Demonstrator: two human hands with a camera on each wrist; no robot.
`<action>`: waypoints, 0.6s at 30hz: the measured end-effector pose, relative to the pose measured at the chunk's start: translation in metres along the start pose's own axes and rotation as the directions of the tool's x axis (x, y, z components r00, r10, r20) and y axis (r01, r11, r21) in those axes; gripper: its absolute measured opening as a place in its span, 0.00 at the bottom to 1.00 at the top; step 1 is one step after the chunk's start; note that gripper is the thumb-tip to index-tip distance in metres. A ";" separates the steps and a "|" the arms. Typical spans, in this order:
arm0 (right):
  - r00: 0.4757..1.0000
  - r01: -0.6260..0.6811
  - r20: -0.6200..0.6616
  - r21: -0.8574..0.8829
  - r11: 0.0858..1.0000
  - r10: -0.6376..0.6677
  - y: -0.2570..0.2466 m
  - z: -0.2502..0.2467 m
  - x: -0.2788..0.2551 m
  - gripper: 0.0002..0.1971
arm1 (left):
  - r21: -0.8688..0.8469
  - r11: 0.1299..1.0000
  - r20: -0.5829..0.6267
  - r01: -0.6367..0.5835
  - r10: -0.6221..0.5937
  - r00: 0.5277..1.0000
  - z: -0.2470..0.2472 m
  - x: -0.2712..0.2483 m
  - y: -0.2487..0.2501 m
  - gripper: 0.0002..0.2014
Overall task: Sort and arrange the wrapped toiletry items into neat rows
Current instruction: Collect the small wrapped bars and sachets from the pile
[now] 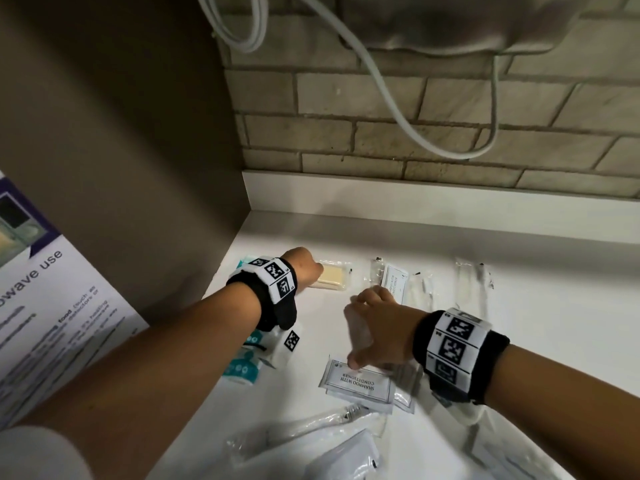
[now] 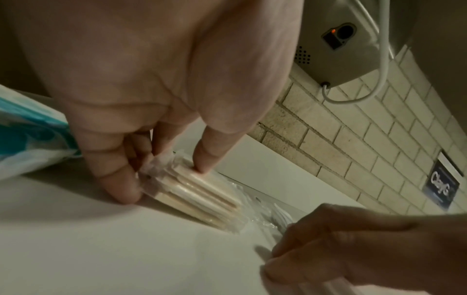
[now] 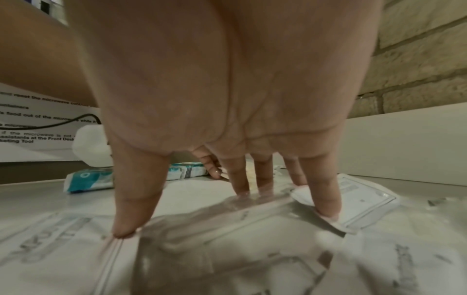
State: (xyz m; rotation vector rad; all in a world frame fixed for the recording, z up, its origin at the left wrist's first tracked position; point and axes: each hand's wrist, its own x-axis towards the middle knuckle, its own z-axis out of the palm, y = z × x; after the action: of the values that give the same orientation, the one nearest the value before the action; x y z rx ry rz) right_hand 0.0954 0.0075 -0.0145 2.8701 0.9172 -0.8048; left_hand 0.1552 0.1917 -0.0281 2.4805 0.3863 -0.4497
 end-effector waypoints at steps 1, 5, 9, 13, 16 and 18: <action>1.000 0.001 0.005 -0.007 1.000 -0.001 0.000 -0.001 0.000 0.46 | 0.038 0.999 -0.017 -0.009 0.009 1.000 0.000 -0.001 0.002 0.12; 1.000 -0.003 0.026 -0.022 1.000 0.004 0.000 -0.005 0.001 0.46 | 0.206 0.978 -0.080 -0.012 0.029 0.996 -0.002 -0.004 0.009 0.13; 0.999 -0.012 0.035 -0.014 1.000 0.013 0.000 -0.012 0.000 0.44 | 0.285 0.958 -0.113 -0.002 0.036 0.993 -0.003 -0.006 0.015 0.13; 1.000 -0.022 -0.008 0.072 0.997 0.022 0.006 -0.023 -0.002 0.42 | 0.314 0.949 -0.134 -0.013 0.057 0.989 -0.008 -0.011 0.016 0.14; 0.991 -0.033 -0.128 0.095 0.995 0.045 0.014 -0.036 -0.006 0.25 | 0.289 0.956 -0.144 -0.053 0.098 0.985 -0.011 -0.019 0.014 0.22; 0.980 -0.047 -0.191 0.045 0.998 0.055 0.022 -0.046 -0.003 0.14 | 0.247 0.952 -0.138 -0.181 0.219 0.966 -0.010 -0.032 0.013 0.19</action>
State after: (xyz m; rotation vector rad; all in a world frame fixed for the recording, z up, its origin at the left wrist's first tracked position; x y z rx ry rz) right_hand 0.1272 -0.0045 0.0238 3.0350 0.8483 -0.5549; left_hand 0.1339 0.1816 -0.0012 2.7607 0.1475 -0.2178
